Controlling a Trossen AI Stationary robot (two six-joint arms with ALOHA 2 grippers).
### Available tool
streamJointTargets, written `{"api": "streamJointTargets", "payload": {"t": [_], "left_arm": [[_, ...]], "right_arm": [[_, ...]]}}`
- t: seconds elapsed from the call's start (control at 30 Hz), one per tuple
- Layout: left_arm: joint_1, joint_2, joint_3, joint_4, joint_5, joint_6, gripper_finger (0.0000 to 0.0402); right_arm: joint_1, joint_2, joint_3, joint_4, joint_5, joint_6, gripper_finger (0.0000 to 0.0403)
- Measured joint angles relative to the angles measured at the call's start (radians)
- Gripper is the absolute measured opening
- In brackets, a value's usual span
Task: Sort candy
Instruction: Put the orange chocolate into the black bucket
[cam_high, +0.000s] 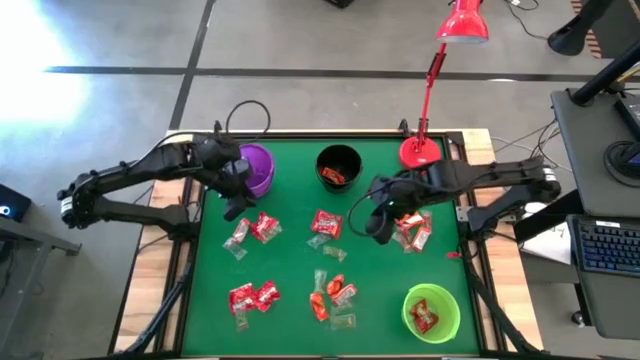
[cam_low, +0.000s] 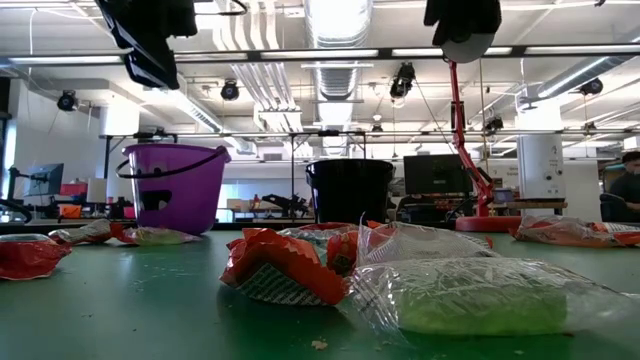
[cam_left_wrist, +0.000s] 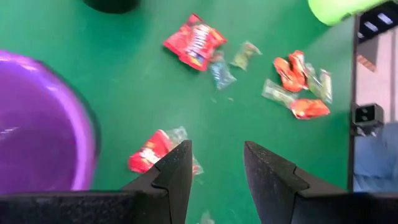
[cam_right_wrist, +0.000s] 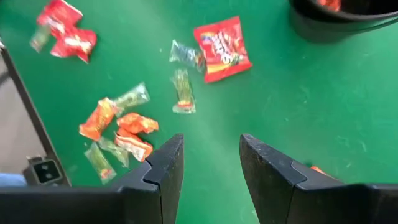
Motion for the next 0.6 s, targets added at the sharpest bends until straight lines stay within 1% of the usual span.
{"api": "streamJointTargets", "payload": {"t": [0.2, 0.37, 0.6], "left_arm": [[-0.077, 0.005, 0.000, -0.003, -0.001, -0.051, 0.0131], [-0.131, -0.006, 0.000, 0.005, -0.001, -0.020, 0.0130], [-0.143, -0.010, 0.000, 0.014, -0.008, -0.024, 0.0130]], "right_arm": [[0.036, 0.088, 0.000, 0.028, -0.018, -0.105, 0.0148], [0.067, 0.151, 0.000, 0.107, -0.098, -0.257, 0.0148], [0.072, 0.241, 0.000, 0.235, -0.234, -0.483, 0.0148]]}}
